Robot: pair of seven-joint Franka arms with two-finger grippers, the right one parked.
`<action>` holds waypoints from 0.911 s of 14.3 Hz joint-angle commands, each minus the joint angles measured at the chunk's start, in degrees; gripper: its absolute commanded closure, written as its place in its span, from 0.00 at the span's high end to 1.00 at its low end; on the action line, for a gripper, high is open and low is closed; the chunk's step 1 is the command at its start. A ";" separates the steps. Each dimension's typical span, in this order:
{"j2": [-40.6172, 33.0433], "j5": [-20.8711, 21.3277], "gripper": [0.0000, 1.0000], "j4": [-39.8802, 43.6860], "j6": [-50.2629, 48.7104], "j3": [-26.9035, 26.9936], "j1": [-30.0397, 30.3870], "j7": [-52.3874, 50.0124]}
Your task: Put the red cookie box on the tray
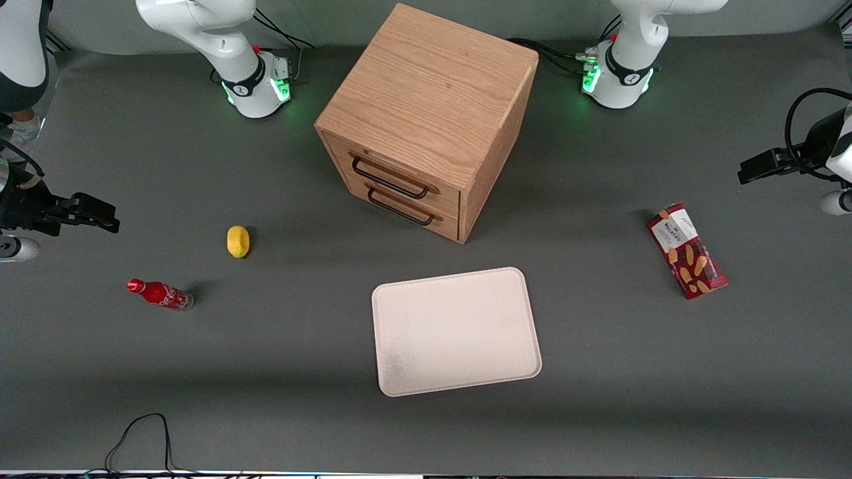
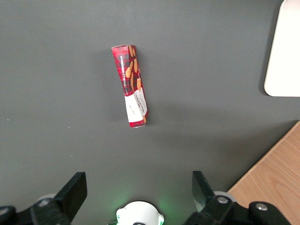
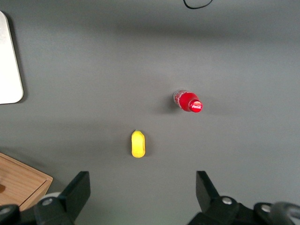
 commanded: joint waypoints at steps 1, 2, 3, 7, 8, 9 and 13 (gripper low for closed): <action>-0.61 -1.01 1.00 0.87 -1.58 -0.60 0.34 0.20; -0.70 -1.01 1.00 0.87 -1.58 -0.60 0.08 0.20; -0.70 -1.01 1.00 0.95 -1.49 -0.69 -0.01 0.20; 0.35 -1.00 1.00 1.92 -0.70 -0.95 -0.01 0.20; 0.35 -1.01 1.00 1.92 -0.70 -0.95 -0.01 -0.07; 0.35 -1.01 1.00 1.92 -0.70 -0.95 -0.01 -0.07; 0.00 -0.92 1.00 2.62 -2.01 -0.17 1.21 0.28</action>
